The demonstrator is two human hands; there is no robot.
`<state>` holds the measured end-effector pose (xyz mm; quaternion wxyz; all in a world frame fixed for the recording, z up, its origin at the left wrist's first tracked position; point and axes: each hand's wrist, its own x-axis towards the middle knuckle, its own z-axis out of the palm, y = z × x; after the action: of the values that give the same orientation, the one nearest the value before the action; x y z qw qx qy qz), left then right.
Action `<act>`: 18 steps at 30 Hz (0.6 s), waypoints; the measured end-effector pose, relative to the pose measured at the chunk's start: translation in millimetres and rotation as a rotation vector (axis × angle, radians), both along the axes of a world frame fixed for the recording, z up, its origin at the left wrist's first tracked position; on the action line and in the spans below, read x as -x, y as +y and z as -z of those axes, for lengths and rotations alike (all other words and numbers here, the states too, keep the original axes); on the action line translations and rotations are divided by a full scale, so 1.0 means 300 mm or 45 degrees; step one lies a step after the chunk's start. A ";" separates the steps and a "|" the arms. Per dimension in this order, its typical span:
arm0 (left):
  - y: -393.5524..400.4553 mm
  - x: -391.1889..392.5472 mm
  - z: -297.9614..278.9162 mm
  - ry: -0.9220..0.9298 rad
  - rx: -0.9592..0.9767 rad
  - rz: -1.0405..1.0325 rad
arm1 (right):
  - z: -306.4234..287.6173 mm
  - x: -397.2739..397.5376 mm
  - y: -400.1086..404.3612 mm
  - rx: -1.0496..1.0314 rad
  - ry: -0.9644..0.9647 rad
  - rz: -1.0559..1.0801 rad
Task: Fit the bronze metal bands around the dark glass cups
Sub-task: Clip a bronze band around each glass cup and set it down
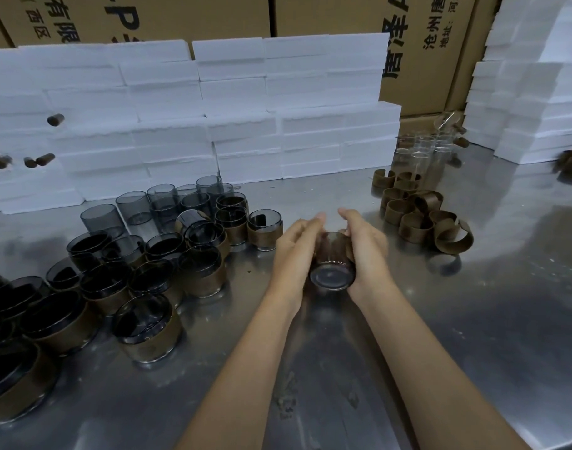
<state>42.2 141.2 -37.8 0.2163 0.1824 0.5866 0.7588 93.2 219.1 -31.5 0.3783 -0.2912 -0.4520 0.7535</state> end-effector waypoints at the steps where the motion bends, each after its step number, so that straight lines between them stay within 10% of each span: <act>1: -0.001 -0.010 -0.005 0.045 0.041 0.077 | -0.004 -0.002 0.013 -0.073 -0.006 0.096; 6: 0.014 -0.046 0.013 0.026 0.172 0.310 | -0.013 -0.019 0.062 -0.257 0.050 0.322; 12: -0.008 0.000 -0.024 -0.649 -0.465 0.265 | -0.024 -0.012 0.055 -0.218 -0.032 -0.014; 18: -0.042 0.042 -0.013 -0.782 -0.759 0.274 | -0.012 0.003 -0.004 -0.322 -0.109 -0.349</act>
<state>29.6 128.7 -33.8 0.3964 0.0629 0.2284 0.8870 92.4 217.8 -28.1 0.2863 -0.2087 -0.5943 0.7220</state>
